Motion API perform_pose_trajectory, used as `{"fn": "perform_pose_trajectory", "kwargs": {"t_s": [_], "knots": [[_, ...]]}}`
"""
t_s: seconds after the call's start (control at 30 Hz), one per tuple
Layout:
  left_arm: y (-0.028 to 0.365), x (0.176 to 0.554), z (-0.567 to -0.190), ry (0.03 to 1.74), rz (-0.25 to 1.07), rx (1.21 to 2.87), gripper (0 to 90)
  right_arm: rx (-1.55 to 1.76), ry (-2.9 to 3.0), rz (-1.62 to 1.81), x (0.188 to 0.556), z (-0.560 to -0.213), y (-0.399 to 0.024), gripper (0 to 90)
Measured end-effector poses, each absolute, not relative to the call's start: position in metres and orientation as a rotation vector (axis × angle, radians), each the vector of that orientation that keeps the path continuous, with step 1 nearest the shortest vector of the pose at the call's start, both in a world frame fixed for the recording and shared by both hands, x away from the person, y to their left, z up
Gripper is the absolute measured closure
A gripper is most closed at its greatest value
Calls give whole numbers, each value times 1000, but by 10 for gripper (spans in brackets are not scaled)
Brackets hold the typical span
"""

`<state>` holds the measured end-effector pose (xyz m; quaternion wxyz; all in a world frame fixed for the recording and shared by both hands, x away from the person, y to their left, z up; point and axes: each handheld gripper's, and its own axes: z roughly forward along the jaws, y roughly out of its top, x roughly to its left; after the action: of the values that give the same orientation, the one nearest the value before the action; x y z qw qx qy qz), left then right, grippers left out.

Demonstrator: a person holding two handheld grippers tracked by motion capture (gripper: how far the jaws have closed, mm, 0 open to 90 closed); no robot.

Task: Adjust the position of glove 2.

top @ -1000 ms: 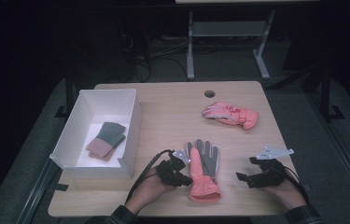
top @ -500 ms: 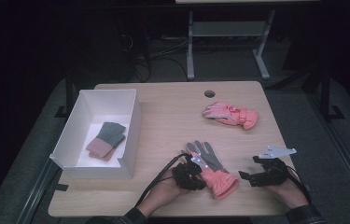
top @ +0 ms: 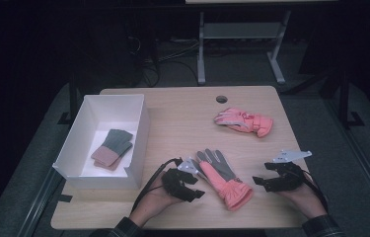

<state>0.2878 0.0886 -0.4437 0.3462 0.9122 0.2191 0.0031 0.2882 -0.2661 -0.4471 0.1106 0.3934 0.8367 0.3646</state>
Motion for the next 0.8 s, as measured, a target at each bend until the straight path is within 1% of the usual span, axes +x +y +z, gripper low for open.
{"fn": "perform_pose_trajectory", "kwargs": {"t_s": [0.03, 0.07, 0.1, 0.13, 0.17, 0.23, 0.27, 0.3, 0.33, 0.37, 0.4, 0.43, 0.63, 0.7, 0.77, 0.8], "knots": [[95, 287, -449, 588, 38, 2354, 323, 1157, 2460, 1077, 292, -447, -265, 338], [95, 287, -449, 588, 38, 2354, 294, 1157, 2460, 1077, 292, -447, -265, 338], [97, 287, -450, 591, 39, 2350, 294, 1154, 2462, 1073, 293, -446, -264, 380], [100, 286, -450, 584, 49, 2354, 273, 1154, 2461, 1077, 294, -444, -264, 435], [103, 284, -450, 597, 69, 2344, 231, 1165, 2455, 1088, 297, -441, -264, 551], [107, 283, -450, 589, 95, 2348, 178, 1162, 2458, 1091, 300, -437, -264, 656], [107, 283, -450, 589, 95, 2348, 167, 1162, 2458, 1091, 300, -437, -264, 656], [110, 281, -452, 623, 98, 2328, 152, 1165, 2455, 1078, 305, -435, -263, 752], [110, 281, -452, 623, 98, 2328, 139, 1165, 2455, 1078, 305, -435, -263, 752], [112, 281, -452, 621, 111, 2340, 139, 1153, 2454, 1065, 310, -433, -264, 848], [113, 280, -453, 637, 115, 2324, 139, 1153, 2454, 1065, 310, -433, -264, 848], [116, 281, -453, 641, 114, 2327, 138, 1143, 2452, 1060, 317, -432, -264, 900], [119, 282, -453, 670, 138, 2308, 135, 1131, 2432, 1045, 335, -423, -265, 900], [118, 282, -453, 671, 144, 2309, 135, 1147, 2412, 1034, 350, -417, -265, 900], [117, 282, -453, 672, 140, 2312, 135, 1135, 2404, 1037, 356, -415, -265, 900], [118, 282, -453, 672, 136, 2314, 135, 1139, 2392, 1021, 367, -412, -264, 900]]}}
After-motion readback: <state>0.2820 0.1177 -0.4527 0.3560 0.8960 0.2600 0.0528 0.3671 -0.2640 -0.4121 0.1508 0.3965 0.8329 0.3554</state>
